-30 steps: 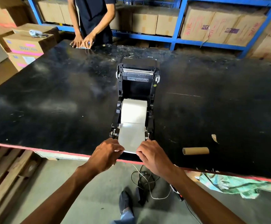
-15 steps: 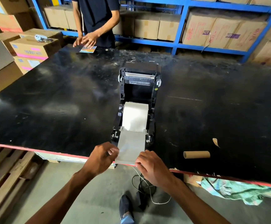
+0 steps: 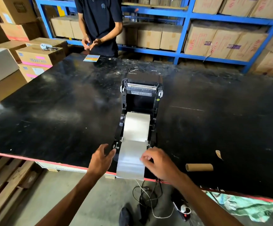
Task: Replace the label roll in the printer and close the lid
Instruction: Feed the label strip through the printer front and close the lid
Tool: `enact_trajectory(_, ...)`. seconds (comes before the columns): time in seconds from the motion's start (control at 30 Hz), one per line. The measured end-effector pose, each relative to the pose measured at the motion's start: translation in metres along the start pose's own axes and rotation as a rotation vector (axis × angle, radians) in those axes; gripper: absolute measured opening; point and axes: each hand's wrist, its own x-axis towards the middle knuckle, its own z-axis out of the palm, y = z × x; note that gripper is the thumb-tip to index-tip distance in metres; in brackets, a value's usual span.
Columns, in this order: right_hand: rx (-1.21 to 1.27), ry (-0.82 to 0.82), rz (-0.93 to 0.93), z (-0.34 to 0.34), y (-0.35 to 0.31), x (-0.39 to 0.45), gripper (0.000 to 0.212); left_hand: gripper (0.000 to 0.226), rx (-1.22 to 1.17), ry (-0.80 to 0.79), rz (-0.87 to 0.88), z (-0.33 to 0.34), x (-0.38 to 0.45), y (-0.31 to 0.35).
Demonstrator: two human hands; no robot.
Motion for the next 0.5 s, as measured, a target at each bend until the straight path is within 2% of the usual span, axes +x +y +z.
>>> enact_trajectory(0.1, 0.064, 0.132, 0.096, -0.042, 0.006, 0.045, 0.014, 0.048, -0.128, -0.096, -0.062, -0.001, 0.006, 0.005)
enact_trajectory(0.17, 0.090, 0.277, 0.145, -0.073, 0.007, 0.082, 0.017, 0.062, -0.242, -0.141, -0.102, -0.002, 0.007, 0.008)
enact_trajectory(0.23, 0.012, 0.417, 0.129, -0.101, 0.006, 0.121, 0.025, 0.079, -0.254, -0.146, -0.137, -0.003, 0.008, 0.009)
enact_trajectory(0.3, -0.106, 0.500, 0.124, -0.125, 0.004, 0.156, 0.034, 0.076, -0.264, -0.147, -0.156, -0.003, 0.011, 0.009)
enact_trajectory(0.37, -0.195, 0.444, 0.170, -0.140, 0.003, 0.185, 0.045, 0.081, -0.300, -0.152, -0.190, -0.003, 0.014, 0.009)
enact_trajectory(0.5, -0.349, 0.165, 0.258, -0.136, 0.005, 0.207, 0.058, 0.074, -0.358, -0.184, -0.267, -0.005, 0.020, 0.007)
